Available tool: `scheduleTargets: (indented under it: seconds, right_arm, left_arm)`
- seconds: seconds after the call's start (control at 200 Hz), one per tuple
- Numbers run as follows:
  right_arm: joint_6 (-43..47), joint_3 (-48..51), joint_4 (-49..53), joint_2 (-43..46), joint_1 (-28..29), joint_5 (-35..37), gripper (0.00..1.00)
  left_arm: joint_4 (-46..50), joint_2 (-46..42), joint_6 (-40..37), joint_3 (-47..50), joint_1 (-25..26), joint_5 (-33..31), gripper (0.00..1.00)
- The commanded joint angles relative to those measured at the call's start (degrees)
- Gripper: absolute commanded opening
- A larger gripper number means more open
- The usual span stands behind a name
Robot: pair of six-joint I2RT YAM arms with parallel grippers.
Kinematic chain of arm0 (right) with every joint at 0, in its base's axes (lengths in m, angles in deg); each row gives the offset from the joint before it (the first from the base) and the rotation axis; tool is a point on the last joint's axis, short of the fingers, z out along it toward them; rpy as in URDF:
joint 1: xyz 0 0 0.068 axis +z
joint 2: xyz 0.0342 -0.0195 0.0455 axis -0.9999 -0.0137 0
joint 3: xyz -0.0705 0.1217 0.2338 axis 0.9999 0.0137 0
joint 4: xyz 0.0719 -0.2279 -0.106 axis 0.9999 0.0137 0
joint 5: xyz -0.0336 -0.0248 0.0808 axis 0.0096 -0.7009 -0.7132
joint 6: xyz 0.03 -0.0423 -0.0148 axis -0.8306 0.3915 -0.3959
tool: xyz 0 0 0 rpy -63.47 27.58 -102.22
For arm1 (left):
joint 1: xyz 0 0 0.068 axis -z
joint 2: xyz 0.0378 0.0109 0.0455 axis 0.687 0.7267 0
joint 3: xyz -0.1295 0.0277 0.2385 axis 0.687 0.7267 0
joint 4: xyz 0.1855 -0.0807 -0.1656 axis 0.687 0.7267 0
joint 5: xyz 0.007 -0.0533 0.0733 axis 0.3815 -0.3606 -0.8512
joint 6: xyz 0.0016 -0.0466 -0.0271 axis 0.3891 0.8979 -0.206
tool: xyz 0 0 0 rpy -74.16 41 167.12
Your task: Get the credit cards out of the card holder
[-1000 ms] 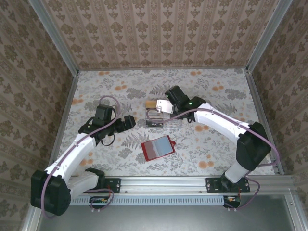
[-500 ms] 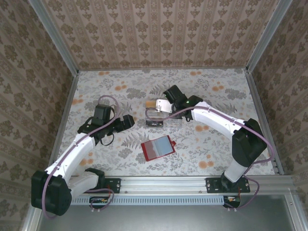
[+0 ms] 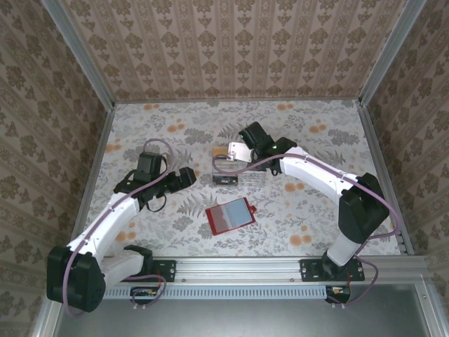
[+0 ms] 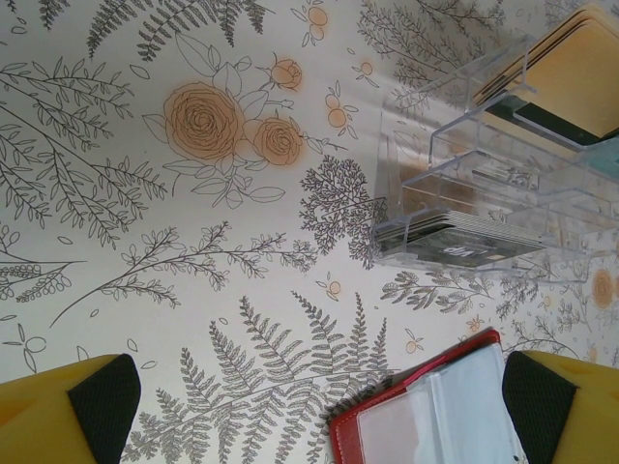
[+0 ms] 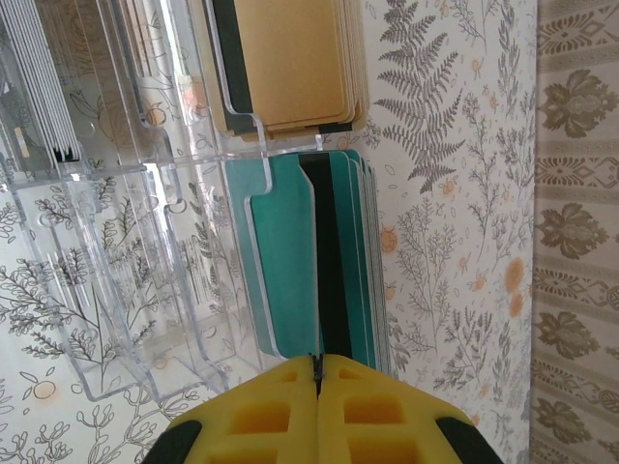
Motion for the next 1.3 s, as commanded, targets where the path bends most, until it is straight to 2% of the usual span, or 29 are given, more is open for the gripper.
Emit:
scheduleTargets:
  seconds: [0.0,0.505,0.675,0.87,0.955,1.195,1.295]
  right_arm:
    - [-0.1,-0.9,0.6,-0.2,-0.5,0.7,0.00]
    - [-2.3,-0.7,1.0,-3.5,-0.8,-1.9,0.00]
    - [-3.1,-0.9,0.0,-4.5,-0.9,-1.7,0.14]
    - [-3.8,-2.0,-0.1,-4.7,-1.7,-1.2,0.18]
    - [-3.8,-1.9,-0.9,-4.7,-1.8,-0.4,0.30]
    - [-3.9,-2.1,-4.1,-5.9,-2.0,2.8,0.33]
    - [-4.1,-2.3,-4.8,-6.4,-2.1,3.9,0.37]
  left_arm:
    - [-0.4,0.3,-1.3,-1.5,-0.6,1.1,1.00]
    - [-0.9,0.6,-0.9,-1.1,-1.0,1.9,1.00]
    - [-0.9,0.6,-0.9,-1.1,-1.1,1.9,1.00]
    - [-1.0,0.7,-0.8,-1.1,-1.2,2.0,1.00]
    - [-1.2,0.9,-0.8,-1.1,-1.2,2.1,1.00]
    - [-1.4,1.4,-0.6,-1.2,-1.3,2.3,1.00]
    - [-1.4,1.4,-0.6,-1.2,-1.3,2.3,1.00]
